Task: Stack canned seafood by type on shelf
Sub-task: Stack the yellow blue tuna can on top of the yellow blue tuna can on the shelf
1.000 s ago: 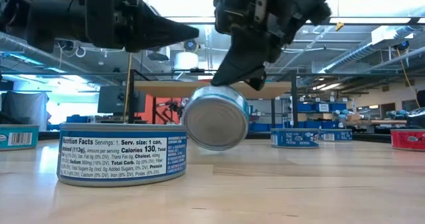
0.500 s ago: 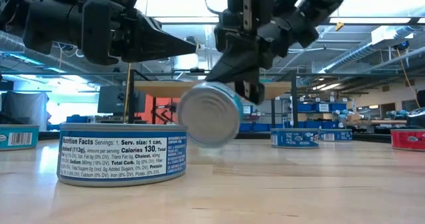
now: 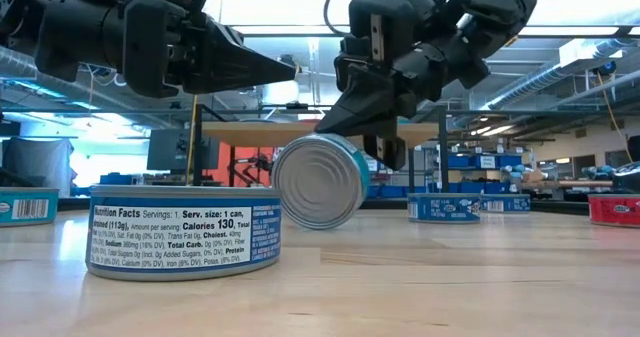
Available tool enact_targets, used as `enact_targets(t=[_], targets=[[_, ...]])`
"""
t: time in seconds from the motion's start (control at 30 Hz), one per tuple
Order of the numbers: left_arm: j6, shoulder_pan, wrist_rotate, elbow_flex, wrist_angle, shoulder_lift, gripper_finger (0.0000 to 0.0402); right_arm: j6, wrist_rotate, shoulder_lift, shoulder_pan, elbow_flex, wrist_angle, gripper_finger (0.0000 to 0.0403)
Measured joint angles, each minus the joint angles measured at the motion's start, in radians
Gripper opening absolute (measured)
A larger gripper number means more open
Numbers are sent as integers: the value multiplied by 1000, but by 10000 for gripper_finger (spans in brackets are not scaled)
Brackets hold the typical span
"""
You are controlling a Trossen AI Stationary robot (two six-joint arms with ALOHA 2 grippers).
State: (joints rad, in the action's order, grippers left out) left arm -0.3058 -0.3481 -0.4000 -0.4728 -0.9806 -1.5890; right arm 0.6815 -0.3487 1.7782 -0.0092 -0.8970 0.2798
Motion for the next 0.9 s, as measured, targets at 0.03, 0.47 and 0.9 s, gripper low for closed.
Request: enact_targets(t=[0.03,0.47,0.9], targets=[[0,0,0,0,1,0,28,0,4,0,-4,0,-1,11],[30,0,0,0,29,0,28,-77,70,2,-45,-8,-22,108],[61,1,121,4,28,0,3,-315,285,-124,25,-140,-343,221]])
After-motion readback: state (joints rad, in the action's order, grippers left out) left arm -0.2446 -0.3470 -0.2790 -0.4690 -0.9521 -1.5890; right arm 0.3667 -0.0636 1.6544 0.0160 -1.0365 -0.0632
